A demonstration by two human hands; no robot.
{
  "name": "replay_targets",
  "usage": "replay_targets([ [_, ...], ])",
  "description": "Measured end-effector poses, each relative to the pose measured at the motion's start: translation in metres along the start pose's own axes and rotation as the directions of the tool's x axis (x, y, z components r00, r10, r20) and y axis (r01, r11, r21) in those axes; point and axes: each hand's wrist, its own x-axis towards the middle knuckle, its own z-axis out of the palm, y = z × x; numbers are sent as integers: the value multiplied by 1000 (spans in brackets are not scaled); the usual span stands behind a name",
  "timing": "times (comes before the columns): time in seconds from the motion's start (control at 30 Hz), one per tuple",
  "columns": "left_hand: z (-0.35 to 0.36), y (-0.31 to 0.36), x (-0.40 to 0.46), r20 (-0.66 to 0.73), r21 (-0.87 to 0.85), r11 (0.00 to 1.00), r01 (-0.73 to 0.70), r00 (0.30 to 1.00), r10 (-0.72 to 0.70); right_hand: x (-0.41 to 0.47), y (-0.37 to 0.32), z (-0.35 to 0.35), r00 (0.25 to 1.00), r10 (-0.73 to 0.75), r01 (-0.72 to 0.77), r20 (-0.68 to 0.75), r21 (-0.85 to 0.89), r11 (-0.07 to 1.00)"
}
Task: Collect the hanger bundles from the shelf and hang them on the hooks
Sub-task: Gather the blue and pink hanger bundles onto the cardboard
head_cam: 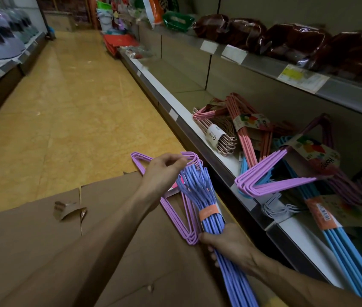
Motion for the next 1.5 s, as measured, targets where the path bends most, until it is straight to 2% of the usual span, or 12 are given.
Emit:
replay_targets([
  [0.23,0,31,-5,27,-52,994,-93,995,94,-22,-9,25,980,-46,68,-192,111,992],
  [0.37,-4,54,-8,25,-83,982,-170,985,173,-33,-22,37,982,-68,107,-174,222,969],
  [0.53,-29,82,-8,-44,-179,952,-248,969,244,-31,-55,42,970,-195,220,-143,193,956],
  [0.6,-43,90,-8,-73,-101,950,-296,954,289,-29,-66,46,965,-226,247,-129,175,953],
  [0.67,-57,94,-10,-72,116,927,-356,928,365,-28,-76,51,959,-264,278,-101,162,947],
  [0.77,-78,100,-15,17,370,849,-378,916,401,-32,-90,63,949,-314,316,-38,154,936],
  [0.93,-110,102,-24,136,557,777,-292,956,261,-41,-106,98,931,-352,339,96,134,931],
  [1.07,-149,96,-30,107,720,644,-259,958,266,-44,-117,134,903,-362,335,230,151,930],
  [1.17,-188,89,-40,61,749,620,-234,956,286,-48,-127,164,874,-329,275,357,195,941],
  [1.23,-220,83,-49,2,725,660,-196,959,282,-52,-135,184,820,-292,203,492,226,953],
  [1.33,-263,74,-66,-31,720,677,-153,967,251,-56,-141,214,688,-224,78,690,236,969],
  [1.5,-320,53,-96,-22,742,659,-124,978,208,-57,-128,276,526,-77,-29,847,108,994],
])
